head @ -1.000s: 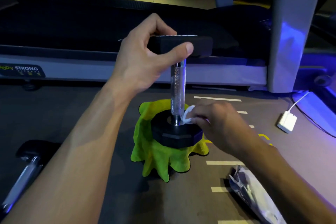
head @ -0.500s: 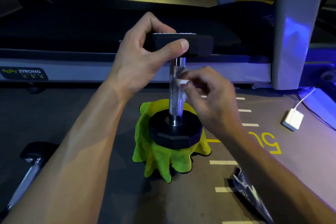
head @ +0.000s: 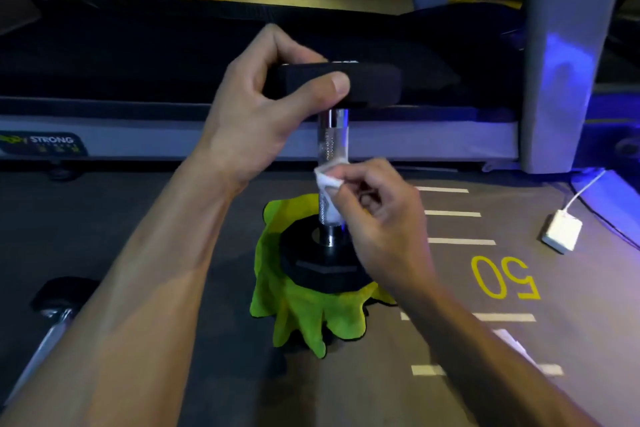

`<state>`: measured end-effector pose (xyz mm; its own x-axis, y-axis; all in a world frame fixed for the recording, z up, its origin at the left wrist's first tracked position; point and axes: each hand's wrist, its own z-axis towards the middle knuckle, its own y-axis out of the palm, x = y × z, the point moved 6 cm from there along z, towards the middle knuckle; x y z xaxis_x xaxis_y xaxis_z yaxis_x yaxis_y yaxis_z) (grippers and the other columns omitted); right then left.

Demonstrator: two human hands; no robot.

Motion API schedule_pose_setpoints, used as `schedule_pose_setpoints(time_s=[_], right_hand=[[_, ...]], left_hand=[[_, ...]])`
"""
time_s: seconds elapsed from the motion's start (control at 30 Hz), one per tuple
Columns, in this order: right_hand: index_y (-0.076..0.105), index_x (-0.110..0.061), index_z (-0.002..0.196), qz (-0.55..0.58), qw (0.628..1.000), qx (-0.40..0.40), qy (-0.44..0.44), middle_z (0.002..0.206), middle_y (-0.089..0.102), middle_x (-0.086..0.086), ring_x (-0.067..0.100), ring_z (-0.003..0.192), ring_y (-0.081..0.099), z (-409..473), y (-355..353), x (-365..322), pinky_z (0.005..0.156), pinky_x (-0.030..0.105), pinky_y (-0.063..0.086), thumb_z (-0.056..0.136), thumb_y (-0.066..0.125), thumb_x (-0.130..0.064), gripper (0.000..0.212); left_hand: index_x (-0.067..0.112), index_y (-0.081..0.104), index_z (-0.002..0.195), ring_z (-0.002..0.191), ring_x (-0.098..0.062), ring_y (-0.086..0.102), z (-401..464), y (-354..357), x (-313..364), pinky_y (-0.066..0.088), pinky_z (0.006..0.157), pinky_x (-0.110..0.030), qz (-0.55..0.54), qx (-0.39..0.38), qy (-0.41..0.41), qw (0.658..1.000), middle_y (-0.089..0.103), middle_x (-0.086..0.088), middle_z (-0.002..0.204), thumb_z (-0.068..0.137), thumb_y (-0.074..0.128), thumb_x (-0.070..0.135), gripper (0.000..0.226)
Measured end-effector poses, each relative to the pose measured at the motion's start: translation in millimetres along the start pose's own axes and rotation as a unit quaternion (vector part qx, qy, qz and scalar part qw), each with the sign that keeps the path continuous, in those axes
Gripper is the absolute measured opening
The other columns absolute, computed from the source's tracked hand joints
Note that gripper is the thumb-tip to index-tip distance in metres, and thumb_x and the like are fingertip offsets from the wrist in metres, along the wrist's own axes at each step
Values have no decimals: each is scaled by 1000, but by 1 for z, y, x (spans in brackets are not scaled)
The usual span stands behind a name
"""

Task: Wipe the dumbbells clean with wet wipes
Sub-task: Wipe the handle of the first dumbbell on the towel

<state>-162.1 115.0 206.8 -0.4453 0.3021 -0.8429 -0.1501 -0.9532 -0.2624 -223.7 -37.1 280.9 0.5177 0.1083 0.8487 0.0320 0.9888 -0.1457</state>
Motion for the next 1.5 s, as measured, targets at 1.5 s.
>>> schedule_pose_setpoints(time_s=[1.5], right_hand=[[80, -20, 98, -187, 974, -102, -75, 89, 67, -11, 2, 82, 63, -8, -14, -2, 72, 15, 45, 93, 75, -16, 8]], left_hand=[[26, 62, 102, 101, -12, 62, -10, -4, 10, 53, 84, -21, -5, -61, 23, 998, 66, -24, 122, 85, 71, 38, 23]])
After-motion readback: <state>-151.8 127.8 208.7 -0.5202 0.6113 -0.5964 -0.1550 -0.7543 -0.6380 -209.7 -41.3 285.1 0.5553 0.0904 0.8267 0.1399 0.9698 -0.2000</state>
